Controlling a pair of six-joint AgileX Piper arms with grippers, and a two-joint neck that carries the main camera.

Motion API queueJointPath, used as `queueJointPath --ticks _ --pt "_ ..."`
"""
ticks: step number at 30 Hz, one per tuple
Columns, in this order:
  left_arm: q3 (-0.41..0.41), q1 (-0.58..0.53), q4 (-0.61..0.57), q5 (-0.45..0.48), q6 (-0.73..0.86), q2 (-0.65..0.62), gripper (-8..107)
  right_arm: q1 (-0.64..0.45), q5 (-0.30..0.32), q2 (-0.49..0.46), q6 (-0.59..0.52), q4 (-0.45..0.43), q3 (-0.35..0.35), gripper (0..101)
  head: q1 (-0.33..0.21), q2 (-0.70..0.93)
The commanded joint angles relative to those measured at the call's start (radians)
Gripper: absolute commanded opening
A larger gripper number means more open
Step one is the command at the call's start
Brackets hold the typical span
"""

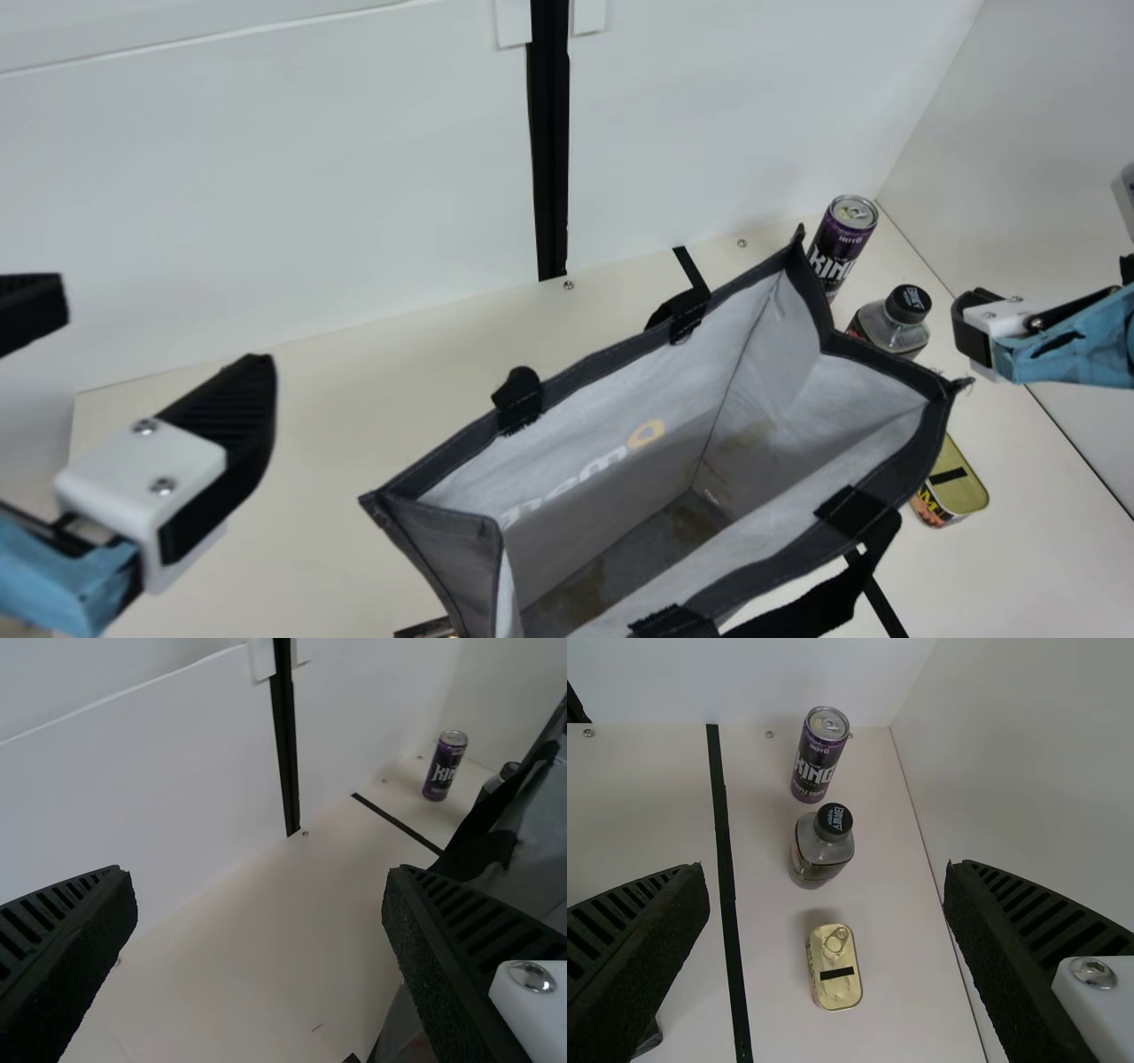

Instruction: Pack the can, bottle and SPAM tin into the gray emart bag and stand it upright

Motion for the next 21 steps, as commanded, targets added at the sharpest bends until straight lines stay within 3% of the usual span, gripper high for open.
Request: queueJointPath --ticks 1,21 --pt "-0.032 -0.022 -0.004 0.009 0.015 0.021 90 0.0 0.0 0.0 0.0 0.0 0.0 95 -0.023 -0.002" --pt "-0.136 -0.226 -0.028 0.009 0.088 0.18 90 0.0 0.0 0.0 0.0 0.0 0.0 95 -0.023 -0.002"
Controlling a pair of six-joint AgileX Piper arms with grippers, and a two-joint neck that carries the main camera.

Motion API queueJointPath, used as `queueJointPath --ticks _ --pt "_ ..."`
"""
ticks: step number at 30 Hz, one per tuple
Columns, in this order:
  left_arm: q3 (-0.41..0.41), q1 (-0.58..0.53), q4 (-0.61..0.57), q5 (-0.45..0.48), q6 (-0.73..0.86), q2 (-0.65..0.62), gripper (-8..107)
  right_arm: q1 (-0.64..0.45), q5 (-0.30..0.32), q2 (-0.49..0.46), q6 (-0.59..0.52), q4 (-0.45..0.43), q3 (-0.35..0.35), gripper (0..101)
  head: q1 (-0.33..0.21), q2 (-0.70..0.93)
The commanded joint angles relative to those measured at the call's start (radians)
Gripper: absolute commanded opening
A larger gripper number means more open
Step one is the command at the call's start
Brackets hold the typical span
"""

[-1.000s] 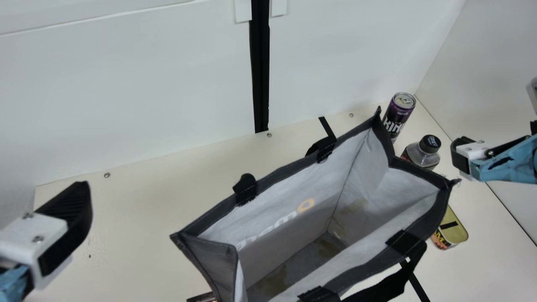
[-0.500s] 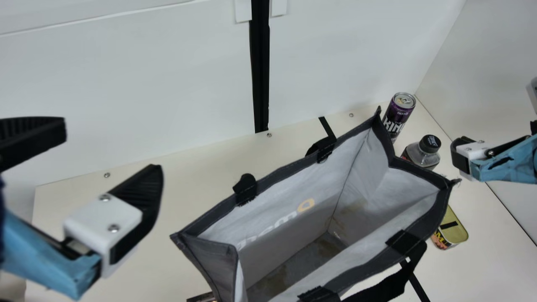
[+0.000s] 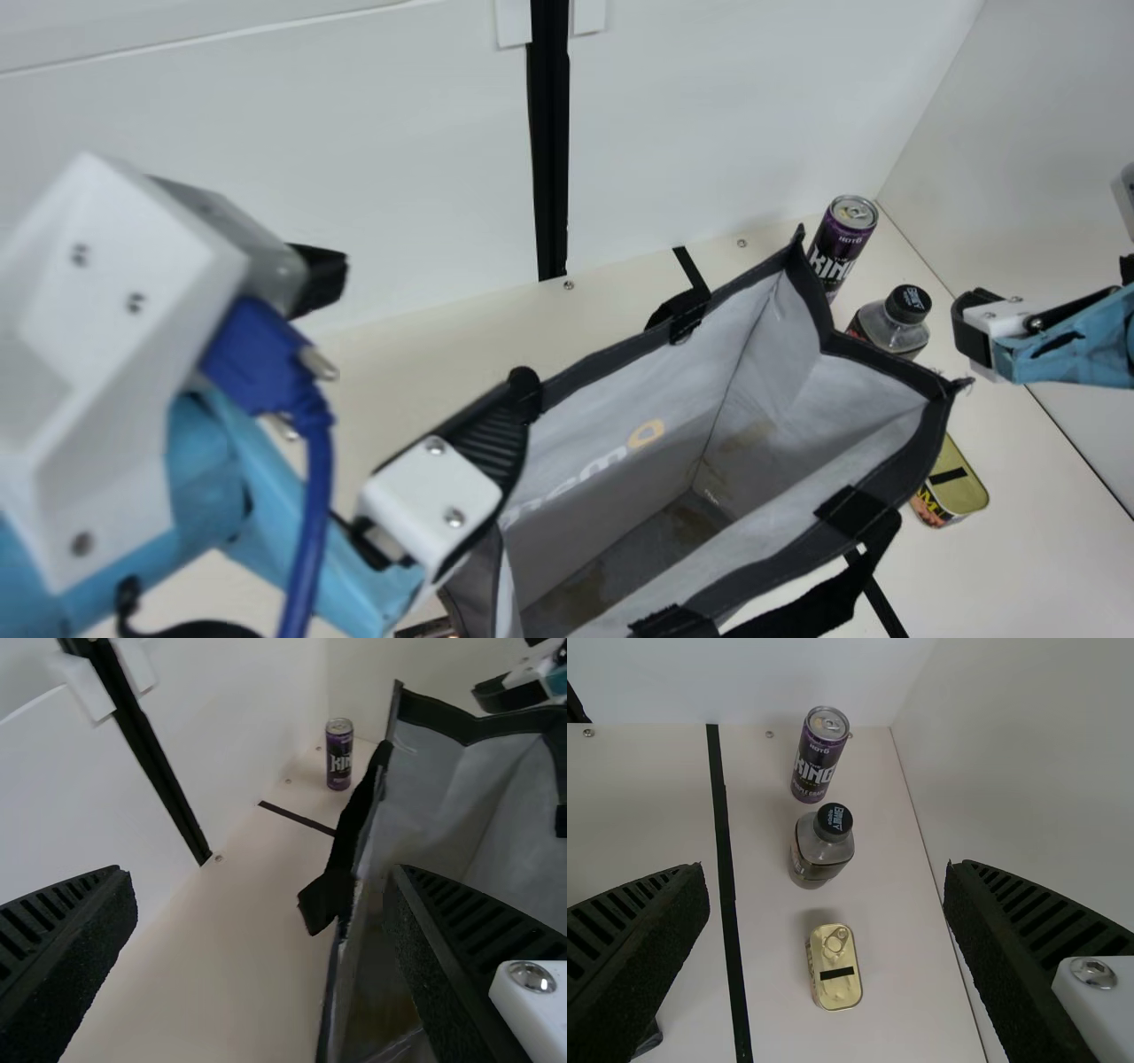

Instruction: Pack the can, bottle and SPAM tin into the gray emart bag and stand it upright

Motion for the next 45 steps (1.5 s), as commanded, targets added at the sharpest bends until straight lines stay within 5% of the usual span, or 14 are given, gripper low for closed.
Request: queueJointPath --ticks 1,29,43,45 --pt "-0.003 -0.009 -0.008 0.0 0.009 0.01 90 0.0 0.0 0.0 0.0 0.0 0.0 95 -0.021 -0.002" --pt "-0.015 -0.038 -0.167 0.0 0.134 0.215 90 0.0 0.0 0.0 0.0 0.0 0.0 95 -0.021 -0.002" --pt "-0.001 -0.061 -0.072 0.0 0.1 0.236 -3 0.0 0.0 0.0 0.0 0.0 0.0 95 -0.021 -0.002" --pt "0.002 -0.063 -0.057 0.0 0.087 0.232 -8 0.0 0.0 0.0 0.0 0.0 0.0 95 -0.021 -0.002"
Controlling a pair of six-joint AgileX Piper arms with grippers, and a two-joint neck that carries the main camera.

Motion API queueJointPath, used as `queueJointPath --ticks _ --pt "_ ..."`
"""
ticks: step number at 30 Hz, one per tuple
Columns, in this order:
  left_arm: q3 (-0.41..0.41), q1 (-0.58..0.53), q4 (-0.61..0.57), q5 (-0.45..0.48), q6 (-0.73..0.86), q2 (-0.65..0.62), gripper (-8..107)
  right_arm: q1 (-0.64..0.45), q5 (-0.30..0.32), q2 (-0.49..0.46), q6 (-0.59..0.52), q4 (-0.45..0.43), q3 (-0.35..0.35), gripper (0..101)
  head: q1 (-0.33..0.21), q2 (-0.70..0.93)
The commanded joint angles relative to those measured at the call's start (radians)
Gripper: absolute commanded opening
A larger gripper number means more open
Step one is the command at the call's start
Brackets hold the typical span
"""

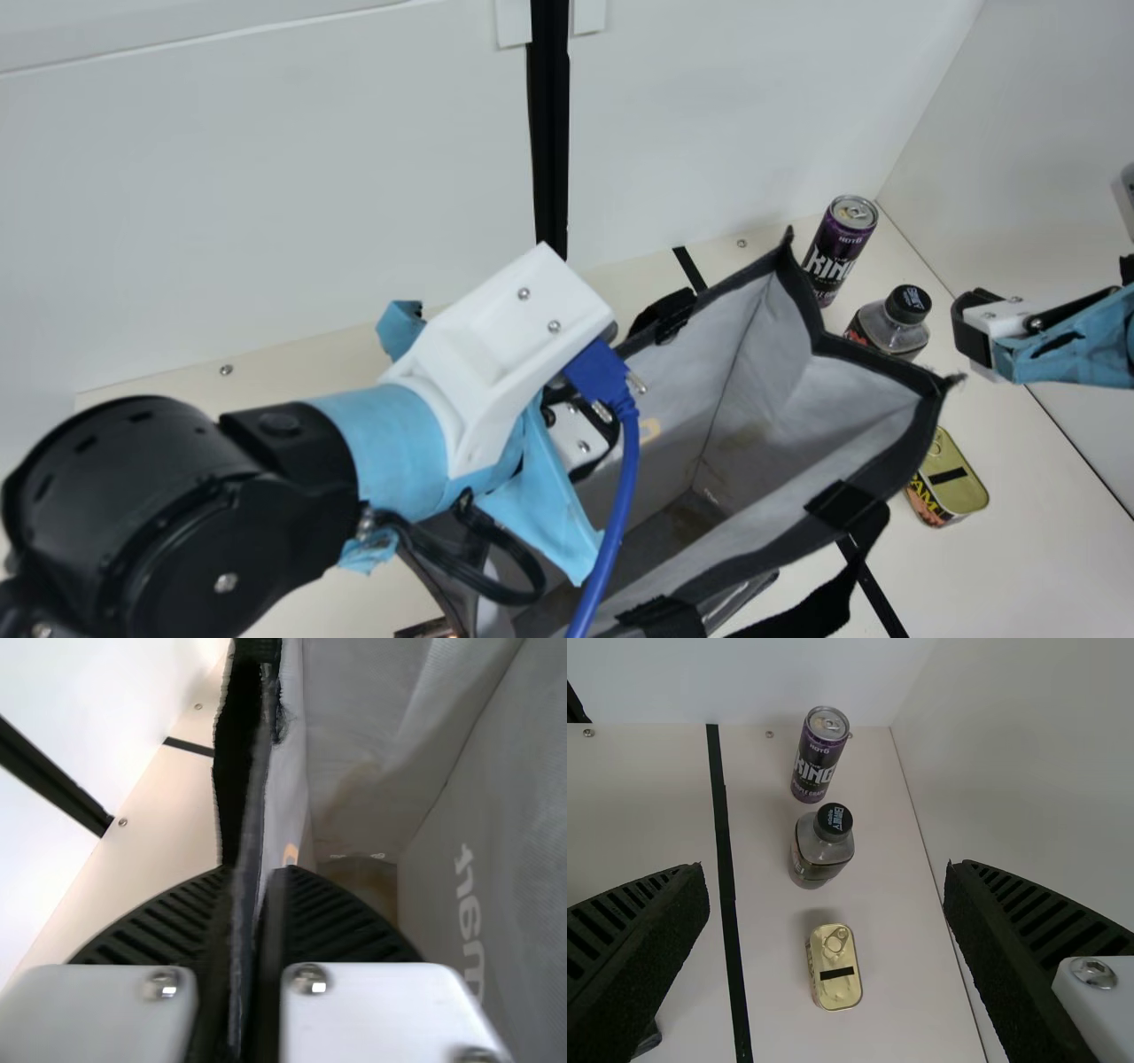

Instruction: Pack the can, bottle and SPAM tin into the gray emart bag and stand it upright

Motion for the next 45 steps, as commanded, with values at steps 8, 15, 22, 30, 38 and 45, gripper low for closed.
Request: queueJointPath --ticks 8,15,22,30,38,45 --pt "0.003 -0.003 0.086 -0.001 -0.085 -0.025 -8 0.0 0.0 0.0 0.0 0.0 0.0 95 -0.021 -0.001" --pt "-0.009 0.007 0.218 -0.001 -0.186 -0.054 -8 0.0 0.0 0.0 0.0 0.0 0.0 95 -0.021 -0.001" --pt "-0.008 0.027 0.383 -0.001 -0.316 -0.096 -8 0.0 0.0 0.0 0.0 0.0 0.0 95 -0.021 -0.001" --pt "0.033 0.052 0.601 -0.001 -0.455 -0.164 -8 0.0 0.0 0.0 0.0 0.0 0.0 95 -0.021 -0.001" --pt "0.119 0.074 0.855 -0.001 -0.606 -0.236 -8 0.0 0.0 0.0 0.0 0.0 0.0 95 -0.021 -0.001" --pt "0.229 0.083 1.079 -0.001 -0.729 -0.29 -8 0.0 0.0 0.0 0.0 0.0 0.0 95 -0.021 -0.001"
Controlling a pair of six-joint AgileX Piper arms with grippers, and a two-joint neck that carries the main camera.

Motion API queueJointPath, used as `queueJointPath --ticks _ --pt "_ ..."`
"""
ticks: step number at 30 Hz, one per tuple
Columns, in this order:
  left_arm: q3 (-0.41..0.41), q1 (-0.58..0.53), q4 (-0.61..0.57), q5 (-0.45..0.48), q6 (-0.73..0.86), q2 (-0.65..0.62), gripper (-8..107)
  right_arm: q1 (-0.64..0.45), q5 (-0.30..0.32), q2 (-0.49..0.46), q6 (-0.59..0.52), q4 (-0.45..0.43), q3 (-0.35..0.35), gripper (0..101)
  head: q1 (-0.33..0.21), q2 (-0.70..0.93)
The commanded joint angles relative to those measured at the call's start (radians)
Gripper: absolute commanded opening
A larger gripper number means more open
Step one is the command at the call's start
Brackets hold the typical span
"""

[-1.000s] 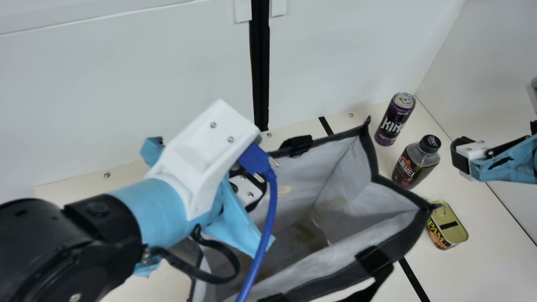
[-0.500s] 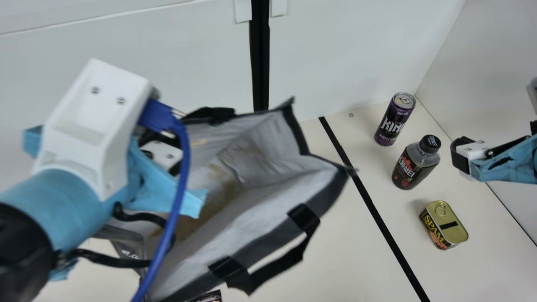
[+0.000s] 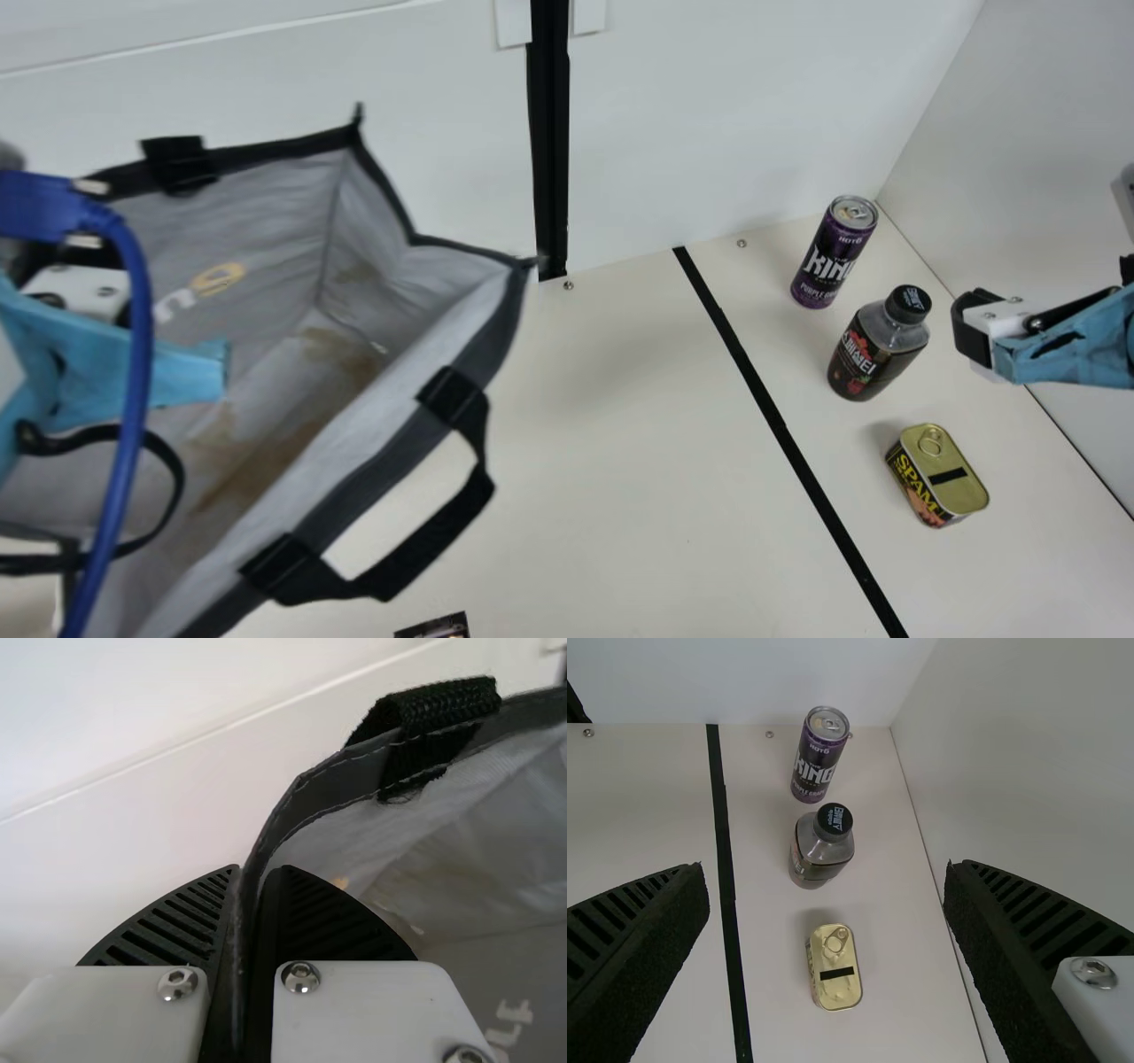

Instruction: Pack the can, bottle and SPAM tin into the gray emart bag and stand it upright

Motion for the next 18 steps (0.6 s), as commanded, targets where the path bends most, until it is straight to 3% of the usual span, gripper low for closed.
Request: queueJointPath --ticks 1,8,18 --pt "0.043 0.0 0.128 0.0 -0.046 -0.011 -8 0.0 0.0 0.0 0.0 0.0 0.0 95 -0.021 -0.002" --pt "0.171 -0.022 0.231 0.0 -0.143 -0.041 -8 0.0 0.0 0.0 0.0 0.0 0.0 95 -0.021 -0.002" --pt "0.377 -0.111 0.22 0.0 -0.276 -0.032 -8 0.0 0.0 0.0 0.0 0.0 0.0 95 -0.021 -0.002"
